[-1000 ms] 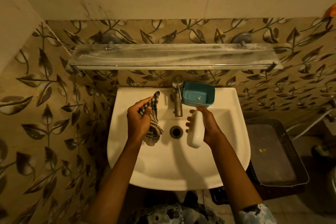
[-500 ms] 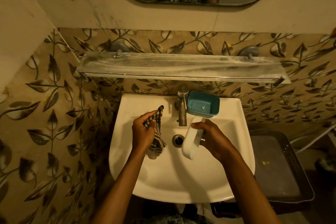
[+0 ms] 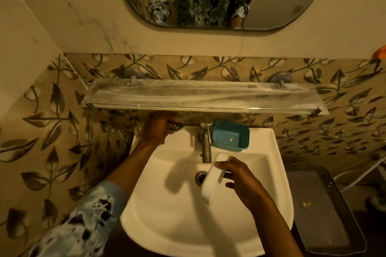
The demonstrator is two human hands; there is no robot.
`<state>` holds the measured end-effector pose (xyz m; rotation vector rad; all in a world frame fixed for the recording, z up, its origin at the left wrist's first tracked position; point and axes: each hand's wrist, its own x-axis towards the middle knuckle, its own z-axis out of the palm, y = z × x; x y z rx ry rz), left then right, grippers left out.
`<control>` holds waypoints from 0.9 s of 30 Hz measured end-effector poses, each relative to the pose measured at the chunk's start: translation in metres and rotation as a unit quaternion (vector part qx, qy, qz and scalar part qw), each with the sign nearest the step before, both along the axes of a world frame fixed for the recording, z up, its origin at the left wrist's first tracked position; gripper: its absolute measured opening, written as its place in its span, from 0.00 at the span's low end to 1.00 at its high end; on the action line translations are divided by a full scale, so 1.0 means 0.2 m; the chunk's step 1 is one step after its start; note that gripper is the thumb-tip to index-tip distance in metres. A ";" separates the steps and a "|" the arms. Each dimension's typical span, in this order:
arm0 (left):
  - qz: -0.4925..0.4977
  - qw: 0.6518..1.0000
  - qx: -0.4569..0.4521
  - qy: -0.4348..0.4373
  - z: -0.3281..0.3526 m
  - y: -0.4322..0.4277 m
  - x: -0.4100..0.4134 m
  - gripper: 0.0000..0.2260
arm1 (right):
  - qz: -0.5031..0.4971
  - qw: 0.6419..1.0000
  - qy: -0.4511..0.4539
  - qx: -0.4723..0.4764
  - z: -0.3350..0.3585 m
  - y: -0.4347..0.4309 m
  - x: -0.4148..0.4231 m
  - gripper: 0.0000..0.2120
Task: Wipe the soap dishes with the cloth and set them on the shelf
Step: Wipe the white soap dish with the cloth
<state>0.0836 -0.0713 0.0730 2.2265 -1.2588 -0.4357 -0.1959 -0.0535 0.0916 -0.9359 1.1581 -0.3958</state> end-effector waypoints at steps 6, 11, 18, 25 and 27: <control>0.043 0.999 0.005 -0.018 -0.21 -0.06 0.02 0.19 | 0.016 1.000 -0.012 -0.005 0.02 0.00 0.04 0.25; -0.042 0.993 -0.010 -0.109 -0.26 -0.05 -0.01 0.17 | 0.017 0.999 -0.051 0.010 0.05 -0.02 0.10 0.19; -0.079 0.996 -0.041 0.006 -0.20 0.08 -0.10 0.12 | 0.022 0.996 -0.076 -0.035 0.11 0.01 0.19 0.27; -0.145 0.970 0.099 0.167 -0.01 0.29 -0.17 0.10 | -0.004 0.990 -0.114 -0.082 0.24 0.02 0.22 0.25; -0.194 0.952 0.125 0.200 0.10 0.36 -0.20 0.14 | -0.018 0.988 -0.126 -0.093 0.29 0.02 0.21 0.19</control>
